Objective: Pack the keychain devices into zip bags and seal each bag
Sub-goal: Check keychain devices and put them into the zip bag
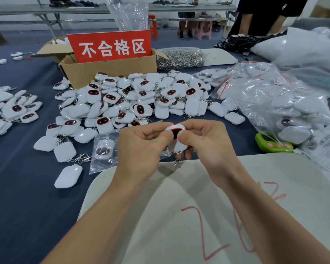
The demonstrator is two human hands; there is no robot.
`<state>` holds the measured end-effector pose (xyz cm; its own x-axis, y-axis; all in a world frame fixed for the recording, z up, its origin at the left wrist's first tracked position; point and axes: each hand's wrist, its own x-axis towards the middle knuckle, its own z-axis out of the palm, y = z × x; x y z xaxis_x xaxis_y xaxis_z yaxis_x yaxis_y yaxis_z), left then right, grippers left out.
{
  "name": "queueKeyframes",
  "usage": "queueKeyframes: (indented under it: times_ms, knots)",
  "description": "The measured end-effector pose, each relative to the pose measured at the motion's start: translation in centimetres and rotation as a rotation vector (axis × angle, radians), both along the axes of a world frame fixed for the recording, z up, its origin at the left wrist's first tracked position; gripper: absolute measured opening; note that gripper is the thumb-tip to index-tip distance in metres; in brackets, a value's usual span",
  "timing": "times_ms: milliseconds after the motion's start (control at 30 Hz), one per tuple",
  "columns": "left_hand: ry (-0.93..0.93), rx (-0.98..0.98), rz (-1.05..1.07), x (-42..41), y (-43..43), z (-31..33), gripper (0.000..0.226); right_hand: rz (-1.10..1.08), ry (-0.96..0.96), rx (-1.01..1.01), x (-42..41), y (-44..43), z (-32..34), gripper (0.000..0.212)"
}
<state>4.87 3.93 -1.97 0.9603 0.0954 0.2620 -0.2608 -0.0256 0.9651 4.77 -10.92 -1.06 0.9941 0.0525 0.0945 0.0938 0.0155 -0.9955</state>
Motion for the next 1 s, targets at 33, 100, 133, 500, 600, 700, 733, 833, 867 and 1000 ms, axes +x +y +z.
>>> queueKeyframes:
  times_ms: [33,100,133,500,600,700,733,833,867,1000]
  knots:
    - [0.002,-0.008,-0.003,0.0,0.0,0.01,0.026,0.0,0.0,0.002,0.01,-0.04,-0.01,0.024]
    - [0.008,-0.01,-0.013,0.01,-0.04,0.06,0.024,0.002,0.001,-0.001,0.0,-0.14,0.05,0.023]
    - [0.006,-0.002,-0.021,0.03,-0.06,0.06,0.026,0.006,-0.001,-0.005,-0.01,-0.17,0.07,0.022]
    - [0.028,-0.037,-0.034,-0.1,-0.1,0.14,0.017,0.011,-0.062,-0.038,0.01,-0.27,0.01,0.035]
    - [0.025,-0.026,-0.027,-0.19,-0.24,0.14,0.019,-0.003,-0.055,-0.035,0.03,-0.31,-0.03,0.035]
    - [0.013,-0.02,-0.026,-0.13,-0.15,0.1,0.019,-0.002,-0.065,-0.048,-0.02,-0.27,0.02,0.034]
    - [0.008,-0.021,-0.026,-0.11,-0.14,0.09,0.019,0.0,-0.067,-0.045,-0.04,-0.21,0.04,0.034]
    - [-0.014,-0.015,0.003,-0.17,-0.17,0.1,0.019,-0.045,-0.077,-0.04,0.0,0.05,0.0,0.035]
    - [-0.024,-0.006,0.023,-0.18,-0.14,0.11,0.02,-0.081,-0.087,-0.042,0.08,0.07,-0.04,0.033]
    - [-0.057,0.18,0.114,-0.06,-0.05,-0.31,0.025,-0.207,-0.138,-0.077,0.57,-0.5,-0.19,0.024]
